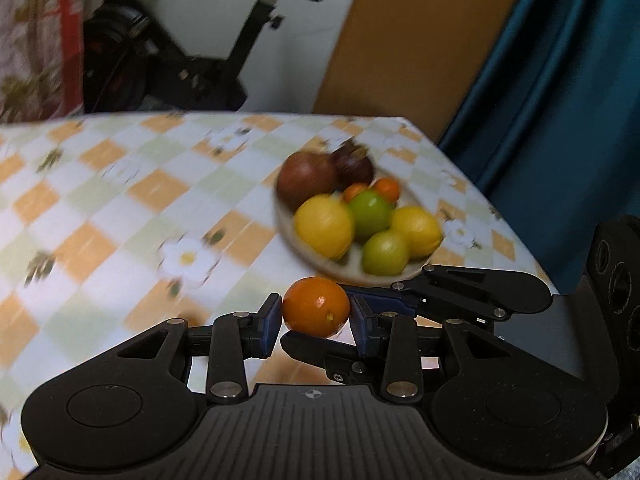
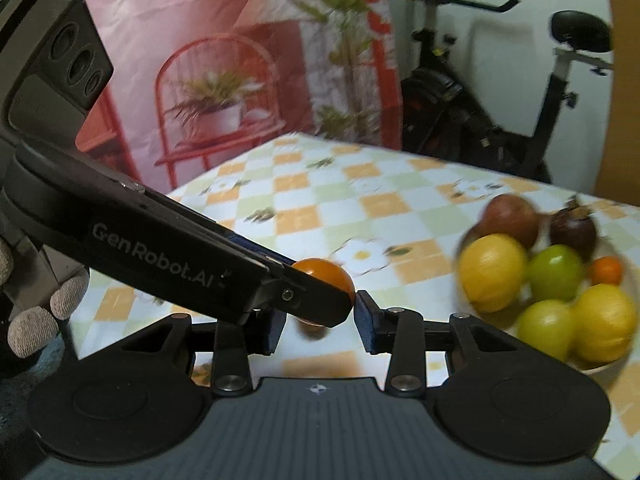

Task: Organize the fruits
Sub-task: 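Carry the tangerine onto the plate and open the left gripper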

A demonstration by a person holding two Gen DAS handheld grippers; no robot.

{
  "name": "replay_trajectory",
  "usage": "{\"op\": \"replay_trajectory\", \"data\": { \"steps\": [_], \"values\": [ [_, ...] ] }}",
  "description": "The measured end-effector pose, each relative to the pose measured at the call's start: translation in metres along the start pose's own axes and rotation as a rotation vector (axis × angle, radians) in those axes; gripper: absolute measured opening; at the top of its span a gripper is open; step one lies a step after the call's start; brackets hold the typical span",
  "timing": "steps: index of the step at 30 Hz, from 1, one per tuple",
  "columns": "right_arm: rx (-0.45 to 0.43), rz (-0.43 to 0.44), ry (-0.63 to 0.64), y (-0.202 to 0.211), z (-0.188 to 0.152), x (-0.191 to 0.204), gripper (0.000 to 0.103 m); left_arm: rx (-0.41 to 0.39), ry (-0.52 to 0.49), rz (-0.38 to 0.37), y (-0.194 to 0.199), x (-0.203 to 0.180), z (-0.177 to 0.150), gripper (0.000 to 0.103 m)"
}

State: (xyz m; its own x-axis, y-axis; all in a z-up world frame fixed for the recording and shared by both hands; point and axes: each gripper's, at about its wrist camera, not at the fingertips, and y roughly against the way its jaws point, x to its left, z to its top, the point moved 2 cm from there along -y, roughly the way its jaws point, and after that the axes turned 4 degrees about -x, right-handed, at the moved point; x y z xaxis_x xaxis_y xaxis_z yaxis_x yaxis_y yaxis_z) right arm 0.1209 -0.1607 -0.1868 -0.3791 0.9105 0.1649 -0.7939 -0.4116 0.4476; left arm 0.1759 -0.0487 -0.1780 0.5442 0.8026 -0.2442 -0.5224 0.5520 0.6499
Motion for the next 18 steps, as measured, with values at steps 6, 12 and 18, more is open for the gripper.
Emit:
{"op": "replay_trajectory", "data": {
  "steps": [6, 12, 18],
  "values": [
    [-0.055, -0.067, -0.051, 0.02, 0.014, -0.042, 0.04, 0.005, -0.029, -0.041, -0.031, -0.029, 0.027, 0.038],
    [-0.086, -0.125, -0.092, 0.034, 0.019, -0.08, 0.04, 0.014, -0.063, -0.069, -0.063, -0.056, 0.049, 0.038],
    [-0.108, -0.187, -0.123, 0.041, 0.021, -0.118, 0.04, 0.012, -0.09, -0.079, -0.096, -0.076, 0.066, 0.038]
  ]
}}
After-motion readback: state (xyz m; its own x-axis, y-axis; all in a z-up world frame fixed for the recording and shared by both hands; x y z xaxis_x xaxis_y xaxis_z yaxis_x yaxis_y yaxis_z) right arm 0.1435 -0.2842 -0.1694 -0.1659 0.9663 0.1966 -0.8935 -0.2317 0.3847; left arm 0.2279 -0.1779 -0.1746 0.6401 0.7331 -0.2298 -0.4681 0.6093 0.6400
